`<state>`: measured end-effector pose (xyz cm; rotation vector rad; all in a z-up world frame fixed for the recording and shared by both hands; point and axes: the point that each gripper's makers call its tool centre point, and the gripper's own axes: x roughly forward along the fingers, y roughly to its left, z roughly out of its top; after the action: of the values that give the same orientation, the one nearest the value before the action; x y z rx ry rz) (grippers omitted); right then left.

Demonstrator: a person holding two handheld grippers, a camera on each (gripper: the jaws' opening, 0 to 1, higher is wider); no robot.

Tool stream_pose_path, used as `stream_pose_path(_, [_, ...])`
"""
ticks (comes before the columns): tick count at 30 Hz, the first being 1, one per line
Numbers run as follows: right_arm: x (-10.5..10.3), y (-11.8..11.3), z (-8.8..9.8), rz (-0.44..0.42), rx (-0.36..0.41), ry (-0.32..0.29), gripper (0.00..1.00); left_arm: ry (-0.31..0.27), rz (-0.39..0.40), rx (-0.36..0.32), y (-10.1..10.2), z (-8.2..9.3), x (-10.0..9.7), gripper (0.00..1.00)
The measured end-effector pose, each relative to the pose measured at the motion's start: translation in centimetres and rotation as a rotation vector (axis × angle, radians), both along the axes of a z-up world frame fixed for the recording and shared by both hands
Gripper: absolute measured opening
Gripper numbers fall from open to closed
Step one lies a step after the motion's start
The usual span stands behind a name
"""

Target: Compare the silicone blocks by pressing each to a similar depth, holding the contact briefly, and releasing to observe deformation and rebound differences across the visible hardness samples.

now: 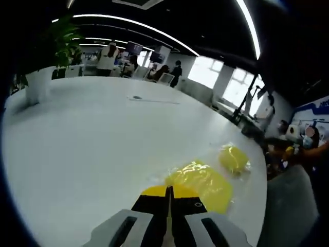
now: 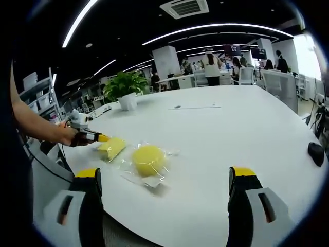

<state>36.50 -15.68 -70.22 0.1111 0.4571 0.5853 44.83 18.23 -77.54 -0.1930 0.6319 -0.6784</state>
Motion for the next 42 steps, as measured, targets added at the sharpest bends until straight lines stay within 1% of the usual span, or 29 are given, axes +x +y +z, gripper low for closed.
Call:
stream_pose_path(2, [0.0,0.1,0.0,0.003,-0.002,0.0,0.96,-0.004,0.006,0.007,0.0,0.0,0.0,0.01])
stream_pose_path(3, [0.0,0.2,0.1,0.005,-0.003,0.0,0.96,0.006,0.02,0.001,0.3,-0.1,0.1,0.03])
stream_pose_path(4, [0.0,0.2,0.1,0.005,-0.002,0.0,0.96,0.044,0.08,-0.024,0.8,-0.3,0.4,0.07])
stream_pose_path(5, [0.0,0.2,0.0,0.006,-0.003,0.0,0.96,0.089,0.175,-0.038,1.5,-0.6,0.8,0.18])
stream_pose_path(6, [0.0,0.2,0.0,0.007,-0.004,0.0,0.96,0.112,0.293,-0.088,2.7,-0.6,1.8,0.39])
stream_pose_path(7, [0.1,0.2,0.0,0.007,-0.002,0.0,0.96,0.099,0.319,-0.136,3.0,-0.2,2.2,0.55])
stream_pose_path(8, [0.1,0.2,0.1,0.007,-0.002,-0.001,0.96,0.067,0.353,-0.201,3.6,0.7,2.7,0.68])
stream_pose_path(9, [0.1,0.3,0.1,0.007,-0.002,-0.002,0.96,0.053,0.381,-0.212,4.0,1.2,2.6,0.78])
stream_pose_path(10, [0.1,0.3,0.2,0.007,-0.002,-0.003,0.96,0.031,0.387,-0.194,4.6,1.4,2.6,0.78])
stream_pose_path(12, [0.2,0.3,0.2,0.012,-0.006,-0.004,0.96,-0.061,0.36,-0.066,5.7,1.7,2.5,0.74])
stream_pose_path(13, [0.2,0.3,0.2,0.013,-0.008,-0.003,0.96,-0.091,0.335,-0.026,5.8,1.9,2.3,0.74])
stream_pose_path(14, [0.2,0.2,0.1,0.014,-0.01,-0.002,0.96,-0.111,0.319,-0.019,5.8,2.2,2.1,0.75])
stream_pose_path(16, [0.3,0.1,0.1,0.012,-0.013,-0.005,0.96,-0.166,0.293,-0.043,5.4,3.9,1.6,0.79])
stream_pose_path(17, [0.4,0.0,0.2,0.012,-0.015,-0.005,0.96,-0.188,0.242,-0.038,5.1,4.7,1.0,0.84])
stream_pose_path(18, [0.4,-0.1,0.2,0.011,-0.019,-0.007,0.96,-0.213,0.249,-0.046,5.1,5.3,1.0,0.88])
stream_pose_path(19, [0.5,-0.1,0.2,0.01,-0.019,-0.009,0.96,-0.241,0.241,-0.04,5.1,6.2,0.6,0.89])
stream_pose_path(20, [0.5,-0.1,0.3,0.01,-0.017,-0.009,0.96,-0.236,0.244,-0.037,5.2,6.5,0.1,0.91])
stream_pose_path(21, [0.5,-0.1,0.3,0.011,-0.016,-0.007,0.96,-0.233,0.24,-0.008,5.3,6.8,-0.3,1.0])
stream_pose_path(22, [0.5,-0.1,0.3,0.013,-0.019,-0.007,0.96,-0.22,0.242,0.02,5.6,6.7,-0.8,0.99])
stream_pose_path(26, [0.8,-0.3,0.2,0.016,-0.017,0.003,0.96,-0.279,0.266,0.057,6.4,8.0,-2.0,1.0])
stream_pose_path(29, [0.9,-0.4,0.0,0.029,-0.018,0.014,0.96,-0.287,0.269,0.067,6.4,8.6,-3.8,1.0])
stream_pose_path(32, [0.8,-0.2,0.0,0.081,-0.044,-0.001,0.96,-0.301,0.278,0.066,6.3,9.5,-5.5,1.0])
stream_pose_path(33, [0.8,0.0,0.1,0.1,-0.053,-0.016,0.96,-0.309,0.28,0.031,6.0,10.1,-6.0,1.0])
stream_pose_path(34, [0.7,0.1,0.1,0.108,-0.05,-0.01,0.96,-0.314,0.269,0.0,5.7,10.6,-6.7,1.0])
stream_pose_path(36, [0.7,0.3,0.2,0.128,-0.054,-0.013,0.96,-0.339,0.306,0.02,6.1,11.3,-7.5,1.0])
stream_pose_path(38, [0.7,0.3,0.2,0.129,-0.05,-0.012,0.97,-0.319,0.316,0.012,5.8,11.6,-8.4,1.0])
stream_pose_path(40, [0.6,0.2,0.1,0.127,-0.053,-0.008,0.97,-0.316,0.302,0.014,5.3,11.7,-9.2,1.0])
stream_pose_path(41, [0.6,0.1,0.3,0.121,-0.048,-0.016,0.97,-0.325,0.264,0.01,4.6,11.7,-9.7,1.0])
stream_pose_path(42, [0.5,0.1,0.5,0.117,-0.043,-0.022,0.97,-0.306,0.226,0.035,4.1,11.2,-10.4,1.0])
